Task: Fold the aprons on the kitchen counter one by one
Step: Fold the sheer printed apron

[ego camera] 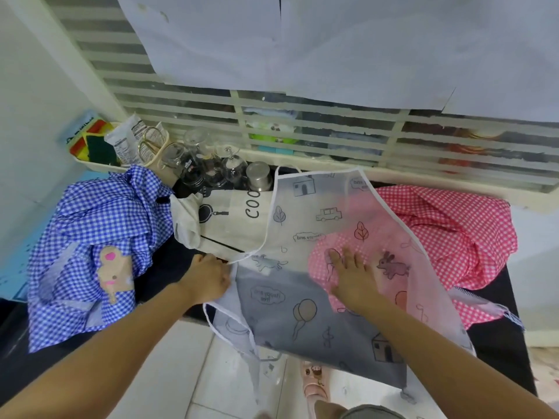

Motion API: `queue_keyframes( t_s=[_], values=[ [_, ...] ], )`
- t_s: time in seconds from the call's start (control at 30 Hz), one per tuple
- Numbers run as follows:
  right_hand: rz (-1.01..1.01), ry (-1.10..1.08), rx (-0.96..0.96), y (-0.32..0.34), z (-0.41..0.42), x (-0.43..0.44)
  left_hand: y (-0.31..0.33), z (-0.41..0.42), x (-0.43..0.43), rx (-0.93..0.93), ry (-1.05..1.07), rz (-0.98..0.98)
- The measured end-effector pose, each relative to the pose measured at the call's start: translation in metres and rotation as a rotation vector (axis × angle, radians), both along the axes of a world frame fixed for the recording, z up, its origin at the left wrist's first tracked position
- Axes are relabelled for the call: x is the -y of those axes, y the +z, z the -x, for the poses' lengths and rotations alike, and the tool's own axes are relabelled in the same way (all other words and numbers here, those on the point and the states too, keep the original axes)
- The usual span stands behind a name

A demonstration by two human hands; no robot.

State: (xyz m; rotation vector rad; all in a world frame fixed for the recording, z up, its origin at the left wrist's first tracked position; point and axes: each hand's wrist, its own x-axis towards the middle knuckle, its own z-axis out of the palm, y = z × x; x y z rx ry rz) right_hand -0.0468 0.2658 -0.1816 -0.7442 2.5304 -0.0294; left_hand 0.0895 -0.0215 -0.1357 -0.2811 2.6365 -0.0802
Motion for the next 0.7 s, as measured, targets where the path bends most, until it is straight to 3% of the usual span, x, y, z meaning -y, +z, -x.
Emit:
queue_keyframes(
  t_s=[0.13,0.23,0.37,0.5,0.7],
  values=[
    [0.012,-0.086,0.018,-0.002,-0.012,0.005,-0.013,0.001,-0.018,-0.201,0.513,-0.189],
    [0.136,-0.034,-0.1,-0.002,-0.021,0.005,-0.024,-0.008,-0.023,-0.213,0.714,-0.287],
    [0.27,0.25,-0.06,-0.018,-0.046,-0.011,-0.024,-0.014,-0.012,-0.383,0.812,-0.457],
    [0.184,0.163,-0.008,-0.037,-0.057,-0.038,0.005,-0.009,0.012,-0.476,0.872,-0.602],
    [0.111,0.187,-0.035,-0.03,-0.037,-0.046,0.042,0.001,0.075,-0.301,0.581,-0.371]
  ],
)
